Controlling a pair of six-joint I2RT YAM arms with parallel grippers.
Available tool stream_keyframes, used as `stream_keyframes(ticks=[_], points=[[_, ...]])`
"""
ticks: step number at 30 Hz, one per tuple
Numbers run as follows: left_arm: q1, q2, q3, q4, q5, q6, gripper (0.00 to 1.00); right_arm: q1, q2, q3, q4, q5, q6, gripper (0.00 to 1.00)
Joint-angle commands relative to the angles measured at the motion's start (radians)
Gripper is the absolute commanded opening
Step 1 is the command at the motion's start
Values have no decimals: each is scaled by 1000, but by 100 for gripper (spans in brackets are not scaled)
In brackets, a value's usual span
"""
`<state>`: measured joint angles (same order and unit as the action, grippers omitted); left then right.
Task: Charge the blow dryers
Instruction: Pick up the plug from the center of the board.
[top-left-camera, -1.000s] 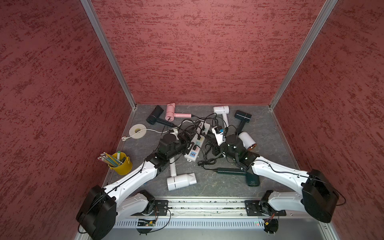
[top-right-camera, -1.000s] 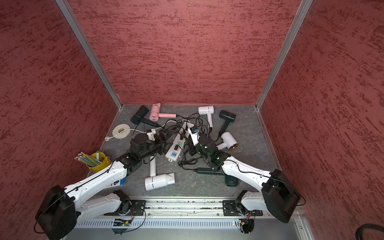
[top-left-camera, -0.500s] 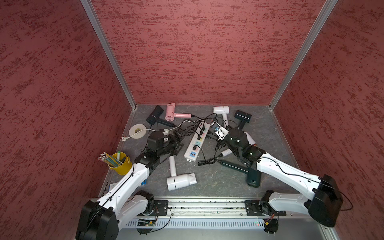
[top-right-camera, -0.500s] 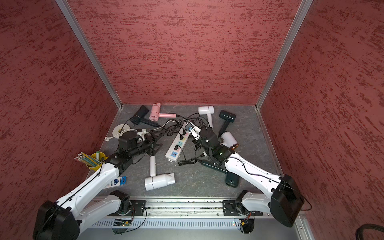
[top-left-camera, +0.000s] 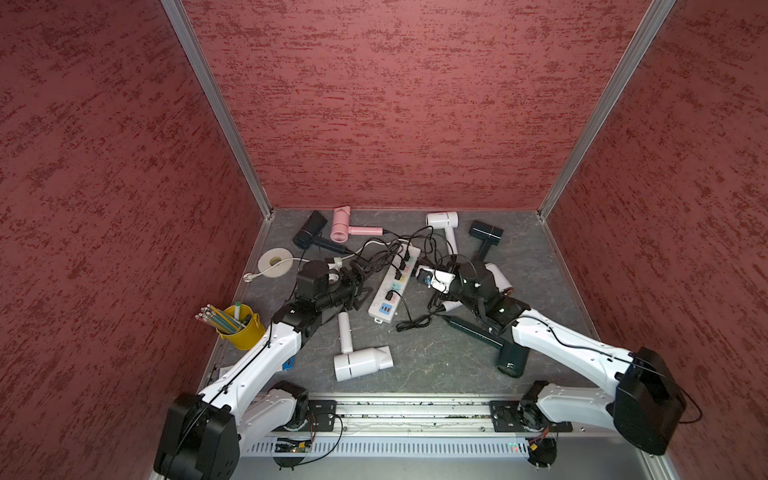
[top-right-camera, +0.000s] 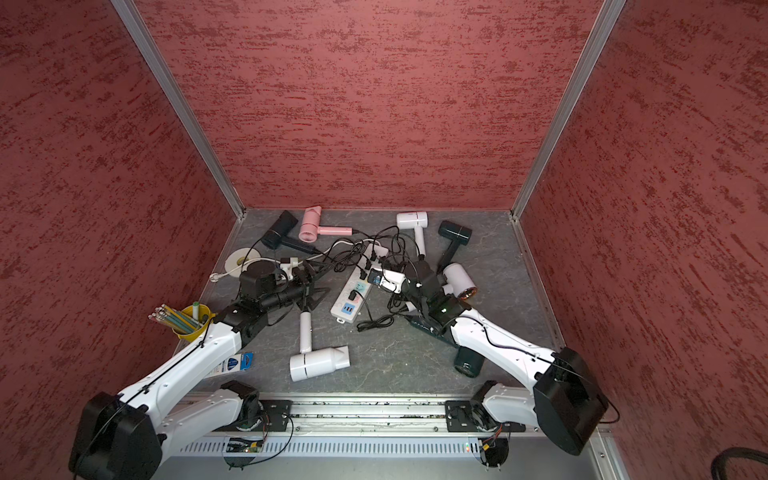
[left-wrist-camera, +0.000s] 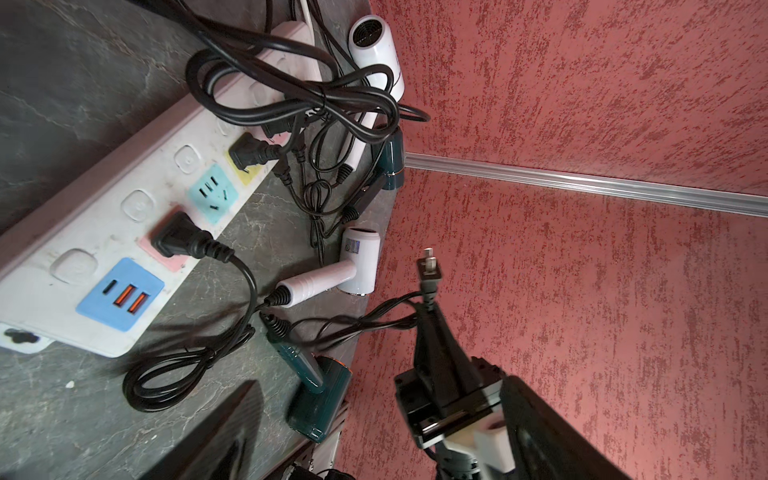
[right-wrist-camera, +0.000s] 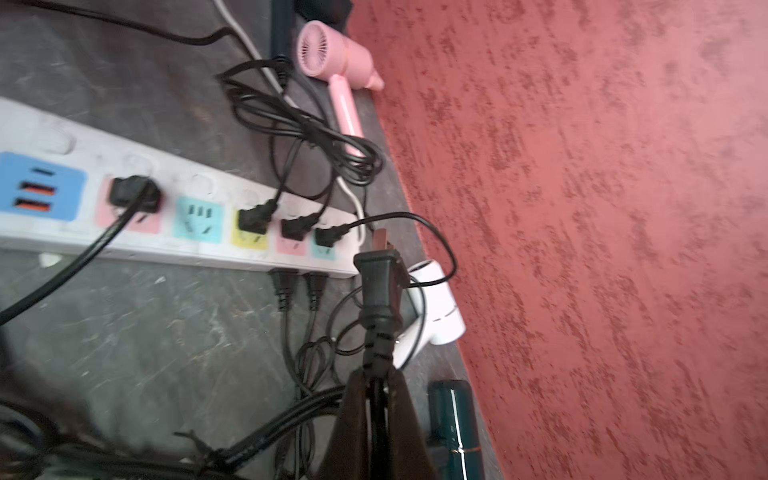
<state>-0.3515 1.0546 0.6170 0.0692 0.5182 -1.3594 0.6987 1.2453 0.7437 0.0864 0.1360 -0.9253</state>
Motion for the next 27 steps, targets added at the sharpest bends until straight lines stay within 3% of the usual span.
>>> stream_keyframes(ticks=[1, 10, 15, 27], points=[[-30, 30, 8, 70, 15, -34, 91, 1, -10, -50, 62, -169, -68, 0], [-121, 160, 40, 159, 28, -123, 90, 9, 0, -115, 85, -281, -150, 0], [-167, 235, 75, 147, 35, -159, 88, 26, 19, -133, 135, -264, -149, 0], [-187, 382, 63, 328, 59, -273, 61, 67, -12, -197, 255, -275, -111, 0]])
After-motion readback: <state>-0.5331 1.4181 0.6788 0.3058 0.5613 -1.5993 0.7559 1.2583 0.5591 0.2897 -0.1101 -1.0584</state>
